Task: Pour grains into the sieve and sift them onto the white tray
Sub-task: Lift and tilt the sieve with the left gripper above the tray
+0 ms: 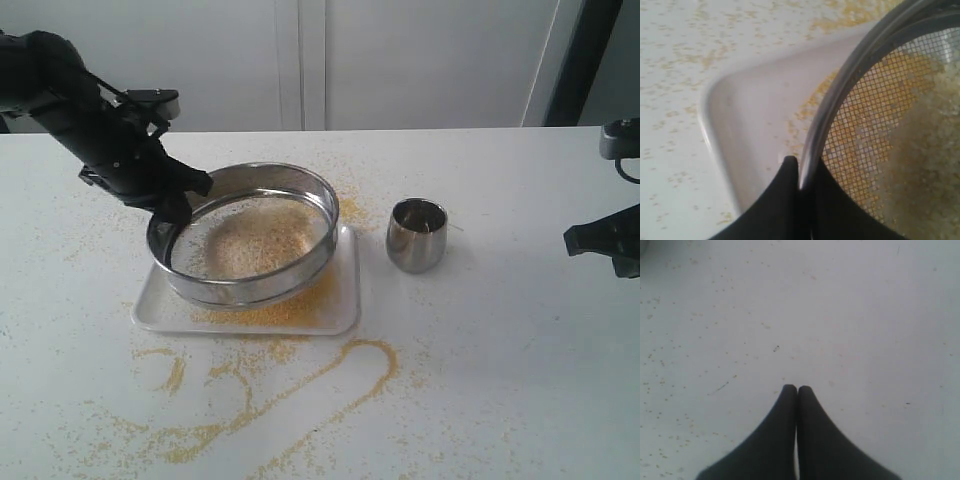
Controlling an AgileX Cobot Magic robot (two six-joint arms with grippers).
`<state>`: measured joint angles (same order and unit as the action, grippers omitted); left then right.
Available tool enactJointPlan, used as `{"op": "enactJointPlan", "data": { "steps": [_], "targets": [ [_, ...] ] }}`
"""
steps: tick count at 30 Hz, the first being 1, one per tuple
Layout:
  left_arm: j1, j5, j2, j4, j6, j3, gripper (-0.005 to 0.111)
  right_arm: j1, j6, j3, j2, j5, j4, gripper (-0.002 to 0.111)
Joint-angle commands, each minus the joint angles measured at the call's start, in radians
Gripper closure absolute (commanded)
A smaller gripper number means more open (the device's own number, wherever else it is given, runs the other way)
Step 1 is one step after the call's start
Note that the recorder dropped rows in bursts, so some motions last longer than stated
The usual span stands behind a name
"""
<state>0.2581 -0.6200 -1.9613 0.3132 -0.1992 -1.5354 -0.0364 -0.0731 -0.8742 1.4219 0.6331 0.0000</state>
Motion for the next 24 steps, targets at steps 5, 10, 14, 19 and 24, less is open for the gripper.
{"op": "enactJointPlan", "data": {
  "steps": [5, 10, 14, 19, 24],
  "targets": [
    [0.022, -0.015, 0.018, -0.015, -0.123, 0.0, 0.107, -0.004, 0.002, 0.005, -0.007, -0.013, 0.0, 0.108],
    [-0.024, 0.031, 0.017, -0.054, 0.234, 0.0, 0.107, -0.004, 0.002, 0.005, -0.007, -0.013, 0.0, 0.108],
    [-0.015, -0.058, 0.019, 0.018, -0.198, 0.0, 0.107, -0.004, 0.002, 0.005, -0.007, -0.013, 0.0, 0.108],
    [-0.07, -0.044, 0.006, 0.116, -0.045, 0.011, 0.107, -0.004, 0.002, 0.005, -0.007, -0.013, 0.0, 0.108],
    [-0.094, -0.052, 0.011, 0.188, 0.016, 0.018, 0.107, -0.004, 0.002, 0.005, -0.007, -0.013, 0.0, 0.108]
  ]
}}
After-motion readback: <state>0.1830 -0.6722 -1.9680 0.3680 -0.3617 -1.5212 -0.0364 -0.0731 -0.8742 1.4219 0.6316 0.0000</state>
